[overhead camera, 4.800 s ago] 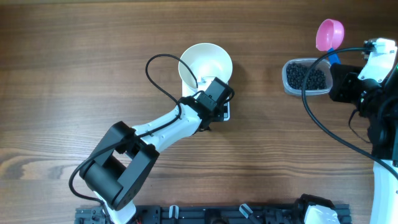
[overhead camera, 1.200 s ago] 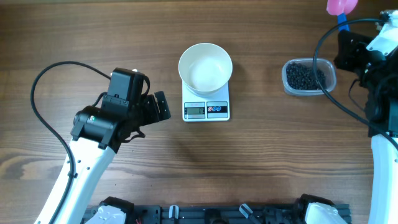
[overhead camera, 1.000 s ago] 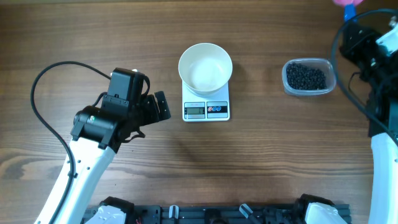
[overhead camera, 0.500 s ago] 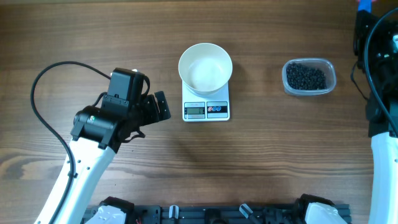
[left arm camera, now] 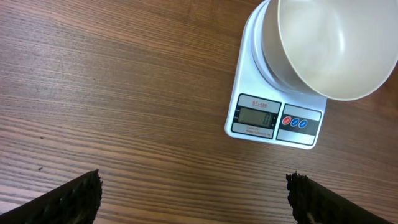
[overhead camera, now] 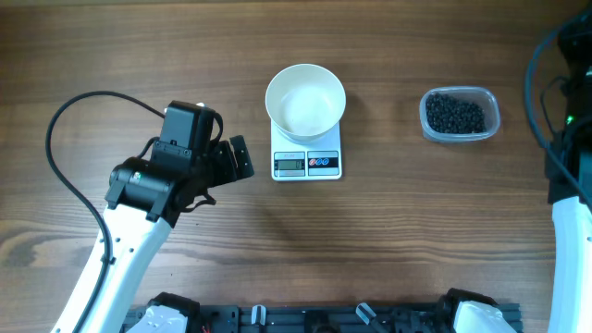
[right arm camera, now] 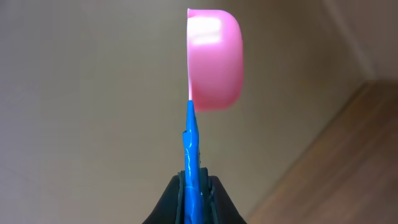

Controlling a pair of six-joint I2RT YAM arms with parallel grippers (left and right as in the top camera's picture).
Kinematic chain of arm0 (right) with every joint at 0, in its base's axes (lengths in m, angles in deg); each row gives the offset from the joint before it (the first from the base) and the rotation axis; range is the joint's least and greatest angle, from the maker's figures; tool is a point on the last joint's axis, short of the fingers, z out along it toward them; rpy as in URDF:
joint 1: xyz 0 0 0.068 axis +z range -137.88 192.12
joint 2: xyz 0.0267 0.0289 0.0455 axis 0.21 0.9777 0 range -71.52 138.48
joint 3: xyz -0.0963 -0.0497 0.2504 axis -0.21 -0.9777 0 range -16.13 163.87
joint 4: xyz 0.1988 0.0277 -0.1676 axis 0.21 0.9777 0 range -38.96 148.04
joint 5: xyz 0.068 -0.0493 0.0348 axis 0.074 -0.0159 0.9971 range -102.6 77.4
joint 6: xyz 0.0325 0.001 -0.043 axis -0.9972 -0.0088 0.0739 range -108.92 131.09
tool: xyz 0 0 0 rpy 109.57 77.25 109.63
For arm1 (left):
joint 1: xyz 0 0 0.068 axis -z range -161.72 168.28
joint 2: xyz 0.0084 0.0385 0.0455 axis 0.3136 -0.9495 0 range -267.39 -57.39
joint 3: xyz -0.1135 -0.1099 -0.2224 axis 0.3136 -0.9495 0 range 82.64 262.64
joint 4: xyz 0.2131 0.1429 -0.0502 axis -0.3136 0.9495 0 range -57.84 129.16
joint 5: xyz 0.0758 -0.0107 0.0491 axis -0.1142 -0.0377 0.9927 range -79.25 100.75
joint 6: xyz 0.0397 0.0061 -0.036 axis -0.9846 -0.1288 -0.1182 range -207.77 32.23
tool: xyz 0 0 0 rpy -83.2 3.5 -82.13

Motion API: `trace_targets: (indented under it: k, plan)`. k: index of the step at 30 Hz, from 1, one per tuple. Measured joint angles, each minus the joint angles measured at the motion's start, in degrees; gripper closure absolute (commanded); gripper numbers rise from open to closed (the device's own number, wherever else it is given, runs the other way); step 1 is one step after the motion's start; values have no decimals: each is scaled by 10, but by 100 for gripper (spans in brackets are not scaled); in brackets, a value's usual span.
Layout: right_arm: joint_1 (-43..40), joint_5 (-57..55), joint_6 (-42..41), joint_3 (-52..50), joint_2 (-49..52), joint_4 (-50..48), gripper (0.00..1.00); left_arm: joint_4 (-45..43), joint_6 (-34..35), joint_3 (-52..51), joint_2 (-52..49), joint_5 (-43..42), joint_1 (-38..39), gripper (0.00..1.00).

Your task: Scoop item into bowl and weigh 150g on scale

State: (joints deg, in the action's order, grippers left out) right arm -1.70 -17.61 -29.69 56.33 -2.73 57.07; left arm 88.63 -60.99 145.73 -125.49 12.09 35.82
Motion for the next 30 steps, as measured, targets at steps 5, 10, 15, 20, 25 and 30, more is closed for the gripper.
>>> trace_targets:
  k: [5,10,15,20,25,30]
  plan:
    - [0,-2,94,0,0,18,96,0,0,0,0,0,0,0]
    - [0,-2,152,0,6,17,96,0,0,0,0,0,0,0]
    - [0,0,170,0,25,17,96,0,0,0,0,0,0,0]
    - [0,25,174,0,25,26,96,0,0,0,0,0,0,0]
    - [0,105,176,0,24,94,96,0,0,0,0,0,0,0]
    - [0,195,177,0,24,169,96,1,0,0,0,0,0,0]
